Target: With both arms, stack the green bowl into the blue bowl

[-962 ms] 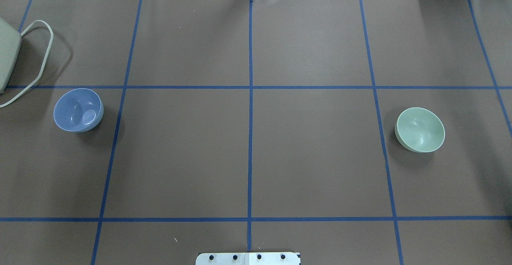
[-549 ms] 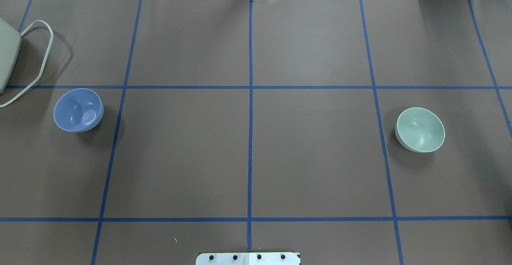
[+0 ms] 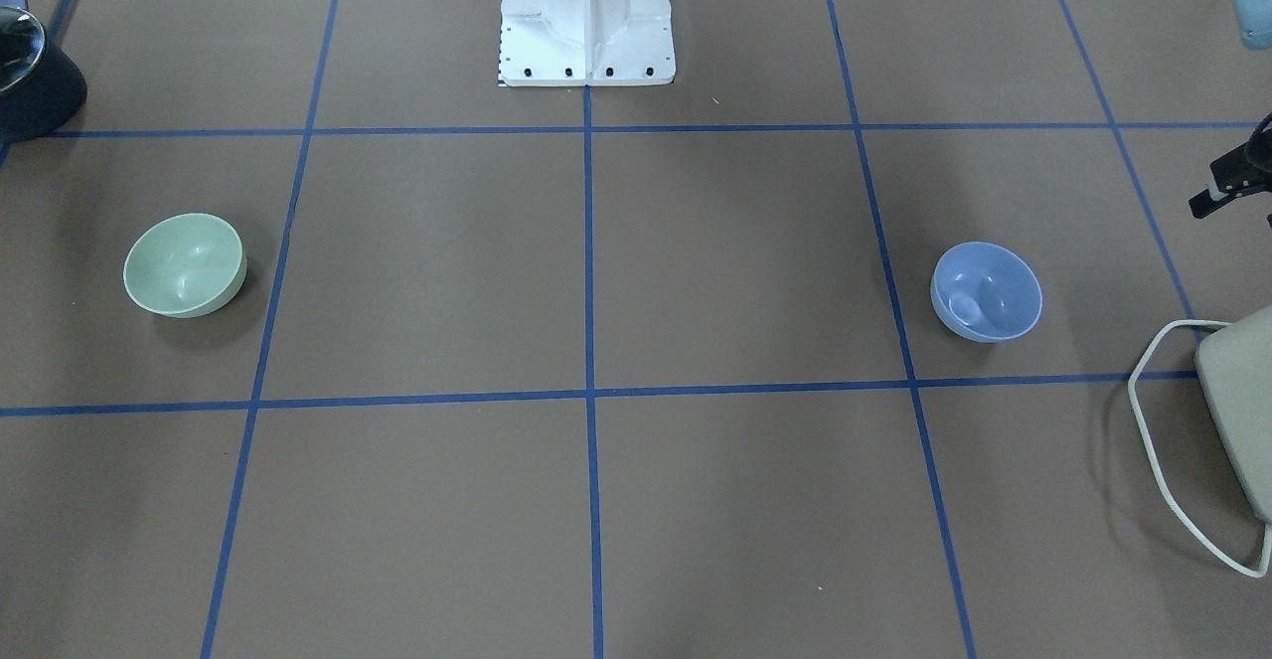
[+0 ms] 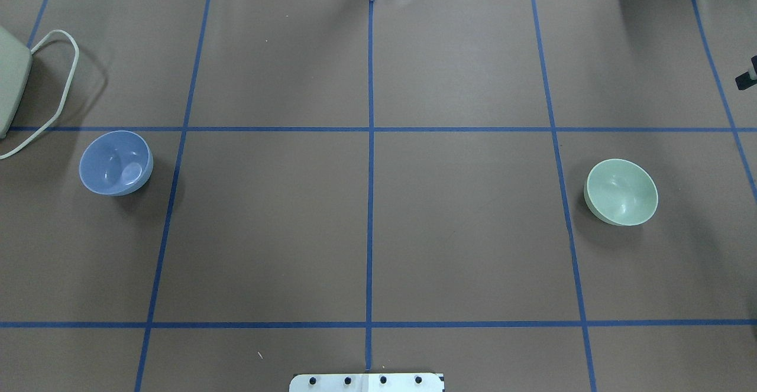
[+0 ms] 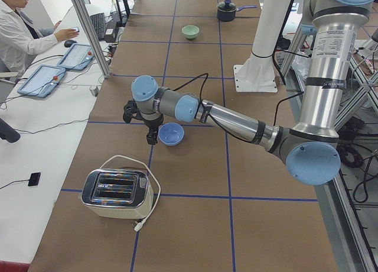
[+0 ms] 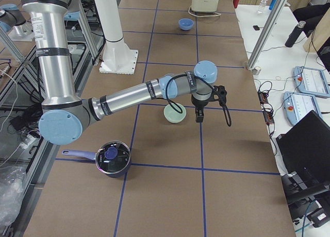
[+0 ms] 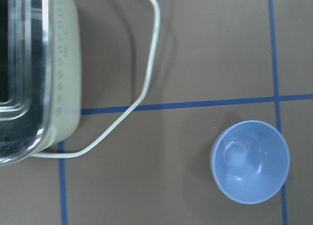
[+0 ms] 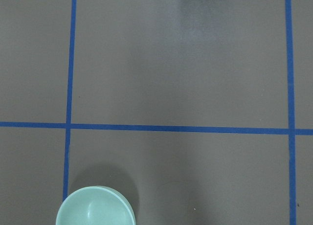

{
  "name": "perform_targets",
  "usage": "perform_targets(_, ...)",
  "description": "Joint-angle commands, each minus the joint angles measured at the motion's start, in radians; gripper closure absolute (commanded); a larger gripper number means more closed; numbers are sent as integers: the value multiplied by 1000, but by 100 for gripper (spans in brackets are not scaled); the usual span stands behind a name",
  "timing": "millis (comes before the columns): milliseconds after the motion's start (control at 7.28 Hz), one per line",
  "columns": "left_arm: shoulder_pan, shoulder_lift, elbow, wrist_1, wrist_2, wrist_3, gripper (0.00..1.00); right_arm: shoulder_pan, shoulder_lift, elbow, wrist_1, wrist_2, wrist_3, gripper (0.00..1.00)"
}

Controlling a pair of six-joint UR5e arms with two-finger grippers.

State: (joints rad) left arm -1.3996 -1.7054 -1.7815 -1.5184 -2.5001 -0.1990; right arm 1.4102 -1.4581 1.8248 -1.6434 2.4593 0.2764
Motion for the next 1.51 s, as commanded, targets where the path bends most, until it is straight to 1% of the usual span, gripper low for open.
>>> perform_targets(0, 57, -72, 121, -47, 9, -11, 0, -29, 2, 2, 1, -2, 1, 0)
perform_targets(137, 62, -94, 195, -124, 10, -61, 1, -48, 2, -1, 1, -3, 1, 0)
perform_targets(275, 95, -96, 244, -229, 12, -136, 1, -69, 2, -1, 1, -2, 3, 0)
perform_targets(412, 119, -94, 264, -300, 12, -201, 1, -73, -2, 1, 1, -2, 1, 1)
perform_targets(549, 155, -94, 266, -325, 17, -241, 1, -89, -19, -10, 57, -8, 3, 2)
perform_targets(687, 172, -88, 266, -345, 35, -258, 1, -106, -40, -37, 145, -17, 16, 2)
perform_targets(824, 185, -83, 283, -376, 50, -261, 1, -128, -53, -51, 209, -32, 56, 2)
perform_targets(962, 191, -82, 313, -432, 53, -284, 1, -163, -62, -52, 267, -61, 126, 2)
perform_targets(1099, 208, -80, 344, -495, 55, -319, 1, -187, -64, -52, 315, -74, 195, 2)
perform_targets(1236, 223, -79, 365, -544, 55, -353, 1, -209, -82, -59, 351, -94, 205, 2)
perform_targets(1374, 231, -79, 381, -581, 63, -374, 1, -218, -84, -90, 393, -98, 210, 2)
